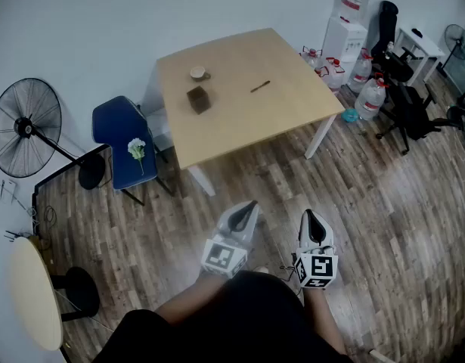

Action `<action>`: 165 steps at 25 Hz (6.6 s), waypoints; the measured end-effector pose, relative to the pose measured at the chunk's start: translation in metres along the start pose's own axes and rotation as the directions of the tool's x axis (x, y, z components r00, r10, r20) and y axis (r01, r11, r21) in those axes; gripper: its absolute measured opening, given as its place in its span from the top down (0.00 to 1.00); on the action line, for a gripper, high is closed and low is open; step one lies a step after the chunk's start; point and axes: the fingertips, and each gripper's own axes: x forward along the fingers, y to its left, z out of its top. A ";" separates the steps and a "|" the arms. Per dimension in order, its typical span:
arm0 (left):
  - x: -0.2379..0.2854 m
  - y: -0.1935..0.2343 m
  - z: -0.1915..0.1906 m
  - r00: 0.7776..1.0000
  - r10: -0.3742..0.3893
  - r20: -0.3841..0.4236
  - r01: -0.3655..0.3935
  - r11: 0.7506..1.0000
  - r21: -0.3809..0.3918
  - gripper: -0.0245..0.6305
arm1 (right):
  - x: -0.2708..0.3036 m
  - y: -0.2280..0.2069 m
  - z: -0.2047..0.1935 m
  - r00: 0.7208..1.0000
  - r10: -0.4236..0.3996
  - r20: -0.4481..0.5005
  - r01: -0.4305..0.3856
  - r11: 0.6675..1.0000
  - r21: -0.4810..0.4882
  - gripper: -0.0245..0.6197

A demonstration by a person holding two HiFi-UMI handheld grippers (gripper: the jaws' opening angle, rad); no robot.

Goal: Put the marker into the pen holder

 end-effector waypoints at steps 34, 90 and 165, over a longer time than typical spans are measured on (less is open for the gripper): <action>0.298 0.144 -0.036 0.995 -0.061 -0.084 0.054 0.995 -0.082 0.96 | 0.274 -0.172 0.043 0.996 -0.064 -0.060 0.066 0.997 0.038 0.96; 0.690 0.445 -0.121 0.815 0.470 -0.340 -0.503 0.864 -0.012 0.96 | 0.799 -0.361 0.078 0.840 0.525 -0.136 -0.503 0.848 0.169 0.96; 0.604 0.527 -0.126 0.818 0.435 -0.376 -0.498 0.863 -0.084 0.89 | 0.846 -0.238 0.022 0.661 0.696 -0.281 -0.671 0.716 0.194 0.96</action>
